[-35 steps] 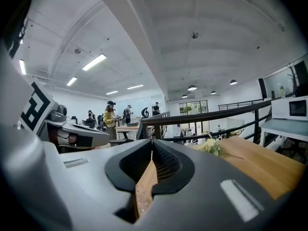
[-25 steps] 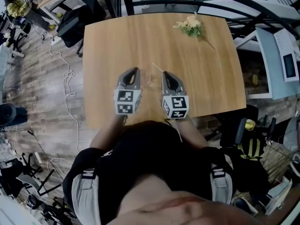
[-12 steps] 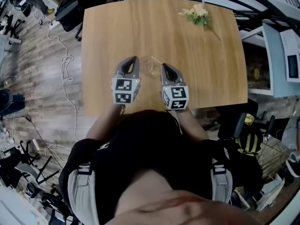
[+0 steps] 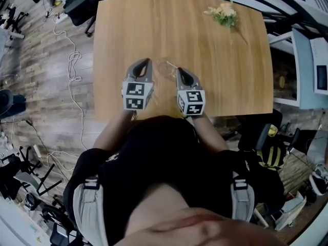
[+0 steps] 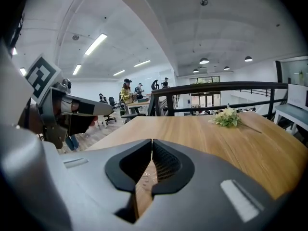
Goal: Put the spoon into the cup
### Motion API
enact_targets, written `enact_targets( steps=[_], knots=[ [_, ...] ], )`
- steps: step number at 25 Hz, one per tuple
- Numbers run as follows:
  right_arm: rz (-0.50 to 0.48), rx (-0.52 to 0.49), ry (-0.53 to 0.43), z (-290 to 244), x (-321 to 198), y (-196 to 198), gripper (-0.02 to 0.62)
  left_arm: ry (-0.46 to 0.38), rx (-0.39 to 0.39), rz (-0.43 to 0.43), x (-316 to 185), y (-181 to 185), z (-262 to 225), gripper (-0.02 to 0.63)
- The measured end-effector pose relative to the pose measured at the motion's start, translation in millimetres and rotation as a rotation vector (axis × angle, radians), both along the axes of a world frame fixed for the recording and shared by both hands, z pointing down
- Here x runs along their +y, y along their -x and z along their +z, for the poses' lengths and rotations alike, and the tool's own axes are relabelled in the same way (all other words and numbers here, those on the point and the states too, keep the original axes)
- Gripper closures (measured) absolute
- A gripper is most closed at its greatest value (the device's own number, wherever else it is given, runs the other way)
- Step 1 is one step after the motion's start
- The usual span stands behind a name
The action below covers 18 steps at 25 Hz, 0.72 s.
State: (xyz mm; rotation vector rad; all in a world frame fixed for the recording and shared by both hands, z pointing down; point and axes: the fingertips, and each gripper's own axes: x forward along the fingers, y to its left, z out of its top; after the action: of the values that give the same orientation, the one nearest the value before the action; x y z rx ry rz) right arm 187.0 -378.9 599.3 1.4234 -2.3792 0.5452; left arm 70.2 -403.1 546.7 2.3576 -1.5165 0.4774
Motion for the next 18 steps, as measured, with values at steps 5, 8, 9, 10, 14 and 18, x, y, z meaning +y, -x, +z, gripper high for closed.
enact_targets(
  steps=[5,8,9,10,14,18],
  knots=[
    [0.002,0.020,0.030,15,-1,8,0.589,0.002,0.004,0.004,-2,6,1,0.594],
    [0.008,0.023,0.041,21,-3,12,0.589,0.001,0.003,0.010,-2,8,1,0.594],
    [0.010,0.026,0.046,24,-4,13,0.588,0.002,0.002,0.012,-1,9,1,0.594],
    [0.013,0.028,0.051,26,-4,13,0.588,0.004,0.001,0.013,0,9,2,0.594],
    [0.029,0.026,0.078,35,-7,14,0.588,0.015,0.004,0.013,1,11,6,0.594],
    [0.036,0.041,0.109,46,-13,17,0.588,0.025,0.002,0.019,-1,12,10,0.594]
  ],
)
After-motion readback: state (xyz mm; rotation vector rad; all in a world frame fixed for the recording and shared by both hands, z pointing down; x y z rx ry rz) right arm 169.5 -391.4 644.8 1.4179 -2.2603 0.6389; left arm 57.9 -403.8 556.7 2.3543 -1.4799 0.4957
